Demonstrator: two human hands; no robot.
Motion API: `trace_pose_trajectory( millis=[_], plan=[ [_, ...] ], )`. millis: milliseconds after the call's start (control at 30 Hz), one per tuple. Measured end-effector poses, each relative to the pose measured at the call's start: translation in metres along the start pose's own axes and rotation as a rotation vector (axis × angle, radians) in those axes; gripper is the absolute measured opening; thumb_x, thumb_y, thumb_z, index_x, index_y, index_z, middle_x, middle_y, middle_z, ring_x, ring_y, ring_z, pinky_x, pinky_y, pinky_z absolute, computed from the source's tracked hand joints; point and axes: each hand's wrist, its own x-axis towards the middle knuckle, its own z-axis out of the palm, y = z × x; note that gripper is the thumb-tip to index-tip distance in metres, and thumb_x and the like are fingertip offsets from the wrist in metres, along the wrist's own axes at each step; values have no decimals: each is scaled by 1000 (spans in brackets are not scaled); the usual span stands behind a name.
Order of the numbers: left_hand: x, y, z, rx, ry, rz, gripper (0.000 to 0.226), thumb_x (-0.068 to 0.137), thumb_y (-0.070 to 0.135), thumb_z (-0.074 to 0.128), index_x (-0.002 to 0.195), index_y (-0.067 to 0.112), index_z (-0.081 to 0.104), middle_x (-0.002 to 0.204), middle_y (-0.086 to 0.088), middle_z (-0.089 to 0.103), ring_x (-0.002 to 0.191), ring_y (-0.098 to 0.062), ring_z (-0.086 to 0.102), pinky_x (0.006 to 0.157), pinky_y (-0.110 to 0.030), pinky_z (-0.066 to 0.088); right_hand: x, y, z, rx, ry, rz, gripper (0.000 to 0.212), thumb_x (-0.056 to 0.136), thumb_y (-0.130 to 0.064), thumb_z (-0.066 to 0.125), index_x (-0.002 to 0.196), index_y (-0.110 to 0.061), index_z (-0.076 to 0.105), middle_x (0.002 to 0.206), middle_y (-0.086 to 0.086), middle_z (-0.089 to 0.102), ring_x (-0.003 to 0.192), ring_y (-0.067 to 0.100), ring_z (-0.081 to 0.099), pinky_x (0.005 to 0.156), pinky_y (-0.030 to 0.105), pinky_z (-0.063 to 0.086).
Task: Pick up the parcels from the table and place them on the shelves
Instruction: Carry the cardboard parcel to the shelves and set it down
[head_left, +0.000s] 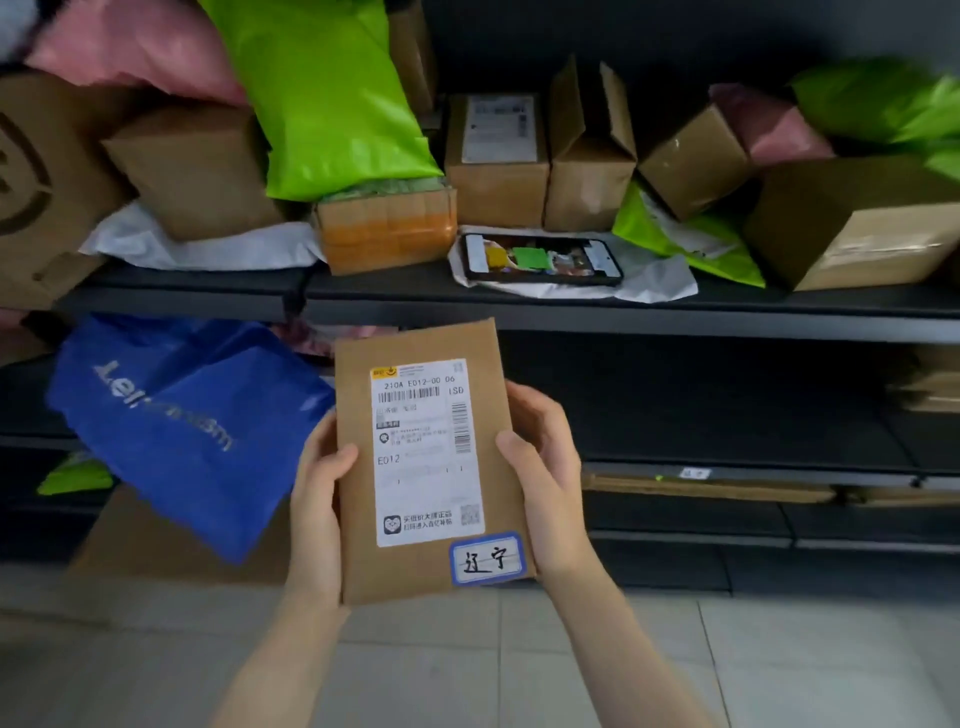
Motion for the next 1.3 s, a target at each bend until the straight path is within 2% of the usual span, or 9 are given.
trace_pose_trajectory(
  millis=[100,267,400,533,667,867,1033,1167,1300],
  plan=[
    [5,-33,2,8,1,-77,35,79,29,57,108,40,72,103,4,80,88,-9,77,74,-35,55,-5,21,-22,-15,45,53,39,90,-18,59,128,-24,56,124,0,67,113,23,66,83,31,58],
    [38,-73,19,13,-44,-182,44,78,31,60,120,37,68,114,-2,77,104,-23,73,85,-45,53,23,57,-54,-62,89,110,41,87,-22,59,128,-22,56,123,2,67,109,20,67,81,33,58],
    [90,-99,29,80,-77,-260,50,81,35,60,130,32,62,117,-6,76,106,-27,72,81,-43,55,60,92,-66,-67,152,176,37,87,-22,57,125,-24,58,115,-5,70,104,16,70,78,29,59],
    [134,-127,41,109,-90,-359,33,94,32,54,123,28,68,113,-11,77,106,-33,71,89,-50,55,99,123,-78,-47,239,284,27,90,-23,61,116,-30,65,112,1,72,101,24,72,78,34,60],
    [164,-153,45,148,-54,-449,33,93,37,58,119,23,72,109,-13,78,103,-36,71,91,-52,53,124,147,-90,-36,275,358,20,97,-22,59,110,-35,67,110,2,75,91,17,76,73,30,61],
    [185,-168,51,193,-81,-383,23,92,39,62,113,43,70,95,2,82,87,-21,77,64,-34,56,138,168,-104,-14,270,374,20,100,-24,55,111,-35,67,94,-7,80,83,13,78,63,24,60],
    [186,-169,53,204,-62,-349,42,93,36,64,135,32,61,115,-8,75,105,-29,71,87,-47,57,141,177,-111,-43,233,348,20,101,-26,54,116,-35,63,97,-6,79,86,14,78,64,25,60],
    [185,-157,53,299,-100,-279,42,93,36,65,134,31,60,119,-2,73,106,-22,69,84,-37,56,142,171,-110,-149,223,332,31,101,-28,52,132,-30,55,115,-1,72,96,16,74,70,24,59],
    [184,-128,52,329,-111,-107,39,101,24,53,140,29,55,138,10,54,127,-7,47,105,-29,36,141,145,-108,-277,255,220,40,103,-30,47,143,-36,44,120,-27,54,100,-17,58,70,8,49]
  ],
)
